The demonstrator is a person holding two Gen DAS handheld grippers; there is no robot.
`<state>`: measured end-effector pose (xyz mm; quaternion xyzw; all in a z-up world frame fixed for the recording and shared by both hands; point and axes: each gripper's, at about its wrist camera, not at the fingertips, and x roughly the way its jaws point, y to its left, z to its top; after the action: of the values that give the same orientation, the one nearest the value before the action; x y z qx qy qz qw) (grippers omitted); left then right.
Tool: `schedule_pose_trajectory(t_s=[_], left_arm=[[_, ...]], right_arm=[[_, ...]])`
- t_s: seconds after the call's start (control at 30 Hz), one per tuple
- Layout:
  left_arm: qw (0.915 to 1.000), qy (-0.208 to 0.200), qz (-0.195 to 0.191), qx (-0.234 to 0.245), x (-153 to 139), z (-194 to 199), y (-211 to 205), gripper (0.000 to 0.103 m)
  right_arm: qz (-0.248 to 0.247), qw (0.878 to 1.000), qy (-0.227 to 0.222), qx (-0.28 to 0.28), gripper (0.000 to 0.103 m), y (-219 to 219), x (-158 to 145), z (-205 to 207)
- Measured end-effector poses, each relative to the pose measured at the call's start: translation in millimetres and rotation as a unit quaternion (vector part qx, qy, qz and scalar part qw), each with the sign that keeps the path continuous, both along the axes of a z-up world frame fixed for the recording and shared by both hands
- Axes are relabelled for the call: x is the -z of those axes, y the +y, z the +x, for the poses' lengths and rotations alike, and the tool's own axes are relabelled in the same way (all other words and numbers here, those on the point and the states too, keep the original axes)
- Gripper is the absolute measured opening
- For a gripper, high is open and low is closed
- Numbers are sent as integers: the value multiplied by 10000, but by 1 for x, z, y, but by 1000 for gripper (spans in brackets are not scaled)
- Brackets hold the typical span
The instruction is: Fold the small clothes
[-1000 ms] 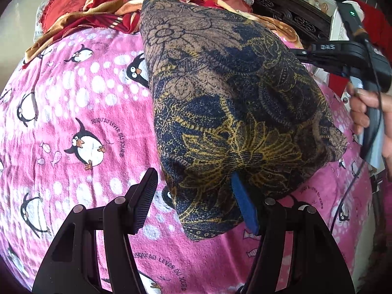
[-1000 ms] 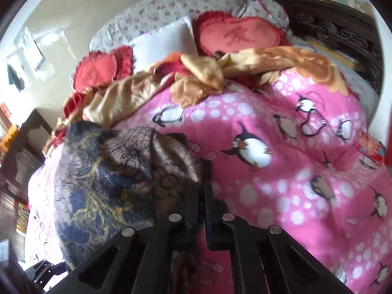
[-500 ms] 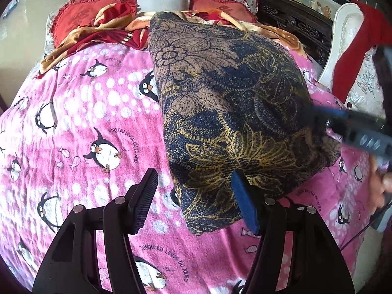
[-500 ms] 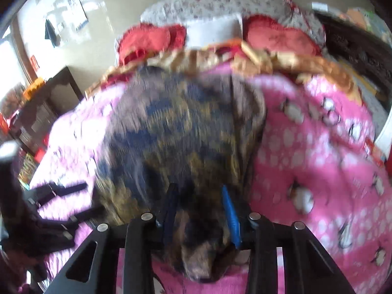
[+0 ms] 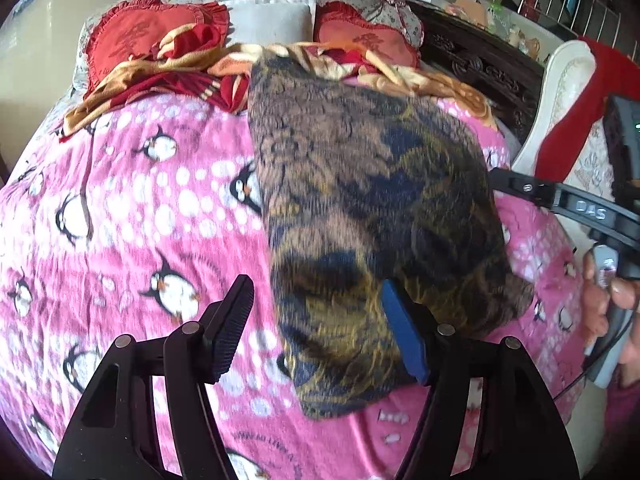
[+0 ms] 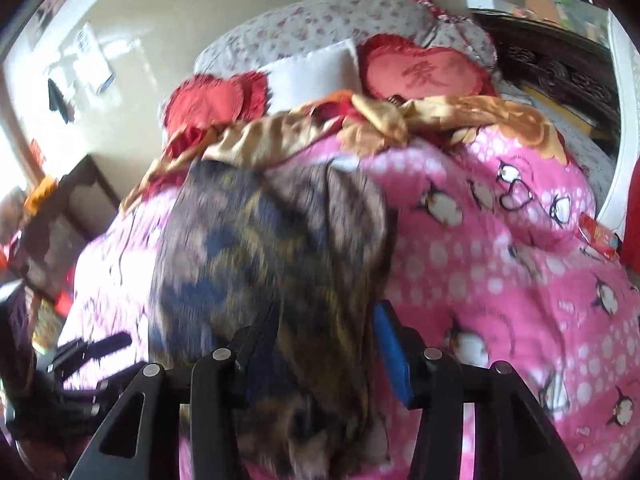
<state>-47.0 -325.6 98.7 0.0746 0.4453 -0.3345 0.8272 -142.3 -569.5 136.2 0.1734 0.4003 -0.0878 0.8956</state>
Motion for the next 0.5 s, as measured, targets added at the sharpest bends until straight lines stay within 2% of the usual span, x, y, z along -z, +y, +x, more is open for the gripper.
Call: schedule_pose_trajectory(t_s=[0.1, 0.2, 0.23, 0.27, 0.33, 0.43, 0.5], left_arm=[[9998, -25, -170, -35, -8, 17, -9, 68], [9996, 9, -286, -69, -11, 37, -21, 75], [9995, 19, -312, -72, -12, 42, -24, 75], [9995, 26, -317, -71, -11, 47, -29, 75], [9997, 46, -226, -96, -5, 58, -38, 75], [9994, 318, 13, -144, 14, 73, -51, 75], [9985, 507, -2, -191, 27, 79, -52, 79]], right_arm=[[289, 9991, 156, 261, 48, -17, 10, 33], [683, 9966, 152, 429, 47, -34, 18, 55], [722, 9965, 102, 416, 34, -40, 20, 60], [659, 9970, 97, 402, 29, -42, 20, 64], [446, 9983, 155, 327, 26, -40, 20, 72], [-5, 9993, 289, 229, 26, -32, 27, 82], [-67, 9992, 291, 263, 26, -34, 32, 82]])
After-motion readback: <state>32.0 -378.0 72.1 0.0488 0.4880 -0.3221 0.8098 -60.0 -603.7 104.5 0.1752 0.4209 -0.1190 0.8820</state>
